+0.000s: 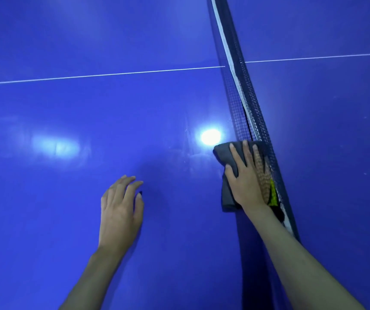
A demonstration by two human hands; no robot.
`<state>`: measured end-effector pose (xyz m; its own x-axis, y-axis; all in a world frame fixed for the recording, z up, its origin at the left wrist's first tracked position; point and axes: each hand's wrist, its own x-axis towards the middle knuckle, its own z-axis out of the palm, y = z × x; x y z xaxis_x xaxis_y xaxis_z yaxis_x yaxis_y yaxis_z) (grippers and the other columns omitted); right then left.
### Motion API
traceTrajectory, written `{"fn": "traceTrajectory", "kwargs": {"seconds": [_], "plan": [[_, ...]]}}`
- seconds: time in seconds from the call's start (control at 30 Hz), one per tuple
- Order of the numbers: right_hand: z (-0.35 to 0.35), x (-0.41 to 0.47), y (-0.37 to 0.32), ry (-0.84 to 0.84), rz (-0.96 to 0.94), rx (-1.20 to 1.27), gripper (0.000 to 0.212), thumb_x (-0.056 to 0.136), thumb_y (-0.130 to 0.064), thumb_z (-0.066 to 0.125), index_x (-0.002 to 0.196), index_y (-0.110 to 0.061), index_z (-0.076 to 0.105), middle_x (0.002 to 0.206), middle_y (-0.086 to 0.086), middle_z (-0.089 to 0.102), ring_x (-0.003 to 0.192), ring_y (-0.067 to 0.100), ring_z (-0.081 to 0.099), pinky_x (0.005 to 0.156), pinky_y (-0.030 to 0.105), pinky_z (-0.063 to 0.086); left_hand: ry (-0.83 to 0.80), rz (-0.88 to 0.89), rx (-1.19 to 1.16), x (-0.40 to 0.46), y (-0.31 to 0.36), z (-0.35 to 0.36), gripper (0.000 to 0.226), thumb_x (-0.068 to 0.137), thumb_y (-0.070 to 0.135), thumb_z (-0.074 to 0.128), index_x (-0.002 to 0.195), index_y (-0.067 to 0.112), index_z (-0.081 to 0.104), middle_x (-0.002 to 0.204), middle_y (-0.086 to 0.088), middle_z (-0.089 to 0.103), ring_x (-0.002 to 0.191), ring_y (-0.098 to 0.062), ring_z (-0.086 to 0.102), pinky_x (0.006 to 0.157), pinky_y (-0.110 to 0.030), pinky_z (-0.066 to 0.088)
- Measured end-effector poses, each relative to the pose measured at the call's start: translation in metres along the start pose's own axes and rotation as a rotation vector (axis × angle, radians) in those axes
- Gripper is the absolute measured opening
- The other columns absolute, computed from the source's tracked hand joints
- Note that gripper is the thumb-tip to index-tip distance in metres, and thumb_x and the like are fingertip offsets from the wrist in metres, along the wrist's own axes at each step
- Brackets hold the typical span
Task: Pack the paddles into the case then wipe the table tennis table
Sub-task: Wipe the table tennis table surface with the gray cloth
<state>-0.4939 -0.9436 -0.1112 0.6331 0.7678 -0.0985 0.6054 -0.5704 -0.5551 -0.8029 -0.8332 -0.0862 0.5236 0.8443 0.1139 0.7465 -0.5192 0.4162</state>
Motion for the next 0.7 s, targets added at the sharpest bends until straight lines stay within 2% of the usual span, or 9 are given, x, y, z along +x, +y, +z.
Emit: {"fn": "traceTrajectory", "kwargs": {"seconds": [0.07,0.17,0.3,0.7], "plan": [[0.009,0.01,-0.012,0.029,0.029,-0.177,0.061,0.108,-0.042,0.042,0.164,-0.036,0.02,0.174,-0.011,-0.001,0.16,0.017,-0.002,0.124,0.036,0.015,0.031,-0.018,0.0,-0.002,-0.009,-0.007,0.03,0.1,0.02,0.051,0.126,0.014,0.064,0.138,-0.004,0.058,0.138,-0.028,0.048,0.109,-0.045,0.037],[0.028,0.008,-0.034,0.125,0.017,-0.463,0.061,0.106,-0.052,0.03,0.164,-0.034,0.022,0.173,-0.003,0.015,0.159,0.024,0.015,0.127,0.053,0.016,0.071,-0.052,-0.005,-0.003,-0.028,-0.013,0.029,0.1,0.017,0.052,0.126,0.012,0.064,0.137,-0.006,0.059,0.136,-0.03,0.05,0.107,-0.046,0.039],[0.067,-0.005,-0.082,0.124,-0.066,-0.494,0.064,0.104,-0.053,0.027,0.163,-0.031,0.027,0.171,0.001,0.022,0.157,0.027,0.021,0.125,0.055,0.02,0.086,-0.106,-0.025,-0.005,-0.061,-0.027,0.03,0.1,0.018,0.052,0.127,0.013,0.063,0.138,-0.005,0.058,0.136,-0.029,0.049,0.107,-0.047,0.04],[0.225,-0.066,-0.301,0.023,-0.246,-0.466,0.061,0.109,-0.053,0.025,0.165,-0.03,0.02,0.173,0.002,0.013,0.16,0.028,0.01,0.126,0.056,0.016,0.129,-0.26,-0.006,-0.03,-0.221,-0.11,0.03,0.1,0.013,0.052,0.128,0.014,0.062,0.139,-0.004,0.056,0.138,-0.029,0.048,0.105,-0.048,0.041]]}}
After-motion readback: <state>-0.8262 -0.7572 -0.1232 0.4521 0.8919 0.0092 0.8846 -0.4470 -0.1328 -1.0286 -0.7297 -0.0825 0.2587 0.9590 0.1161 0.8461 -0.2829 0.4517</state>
